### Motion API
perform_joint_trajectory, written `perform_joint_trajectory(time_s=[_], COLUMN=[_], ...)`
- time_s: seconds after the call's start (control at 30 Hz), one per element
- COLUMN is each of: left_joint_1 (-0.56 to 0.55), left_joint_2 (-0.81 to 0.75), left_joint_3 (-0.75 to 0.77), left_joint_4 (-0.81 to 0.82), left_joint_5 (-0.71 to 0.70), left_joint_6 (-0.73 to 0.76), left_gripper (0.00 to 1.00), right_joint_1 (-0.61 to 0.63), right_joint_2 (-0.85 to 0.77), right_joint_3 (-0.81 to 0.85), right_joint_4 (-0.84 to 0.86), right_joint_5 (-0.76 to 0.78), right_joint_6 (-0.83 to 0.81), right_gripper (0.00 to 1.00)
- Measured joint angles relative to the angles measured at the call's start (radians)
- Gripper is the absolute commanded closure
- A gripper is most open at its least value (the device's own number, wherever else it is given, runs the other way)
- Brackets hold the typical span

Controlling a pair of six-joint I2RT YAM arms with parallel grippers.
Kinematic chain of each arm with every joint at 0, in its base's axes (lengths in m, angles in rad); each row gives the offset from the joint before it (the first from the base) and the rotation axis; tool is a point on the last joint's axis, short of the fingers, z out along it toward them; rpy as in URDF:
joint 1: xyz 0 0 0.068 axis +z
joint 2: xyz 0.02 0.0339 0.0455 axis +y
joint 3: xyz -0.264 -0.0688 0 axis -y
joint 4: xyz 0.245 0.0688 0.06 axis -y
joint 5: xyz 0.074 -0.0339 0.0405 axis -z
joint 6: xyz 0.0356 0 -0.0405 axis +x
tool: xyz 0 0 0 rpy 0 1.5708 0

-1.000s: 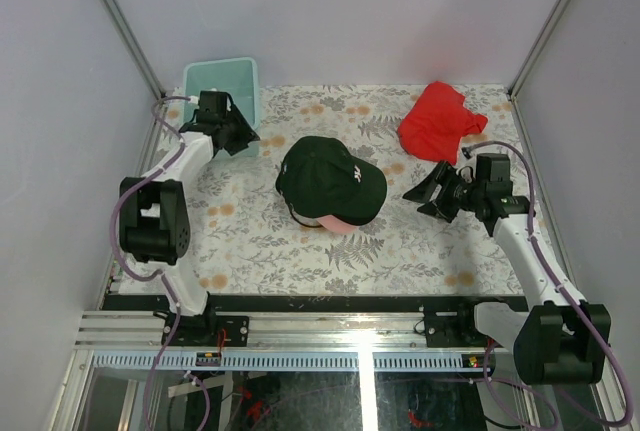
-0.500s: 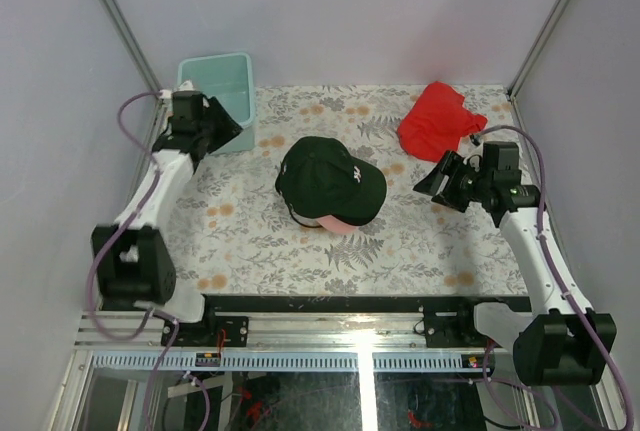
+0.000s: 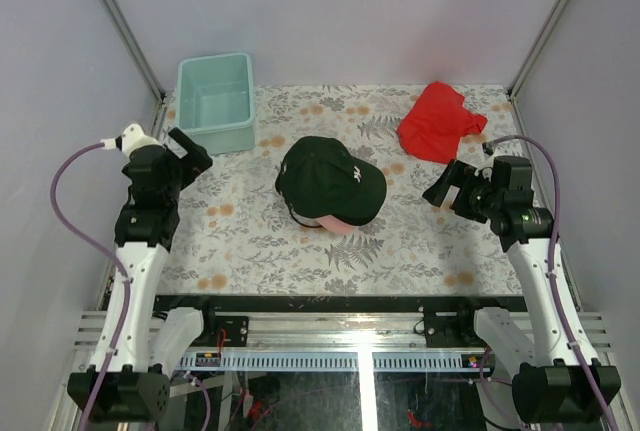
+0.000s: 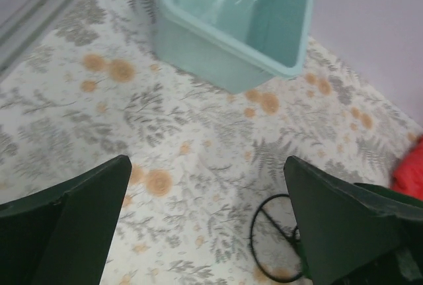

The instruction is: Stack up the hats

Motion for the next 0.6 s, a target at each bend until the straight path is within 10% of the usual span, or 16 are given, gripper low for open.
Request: perform_joint_trajectory(time_s=[0.6], left_joint_1=[0.003], left_joint_2=[-0.060], left_joint_3=[-0.591], left_joint_4=[0.356], left_joint_5=[-0.049], left_joint_6=[0.370], left_gripper=[0.00], right_joint_1=[0.000], right_joint_2=[-0.029], right_joint_3=[-0.068], right_joint_4=[0.006], right_joint_5=[-0.052], right_joint_6=[-0.003], right_gripper=[0.01])
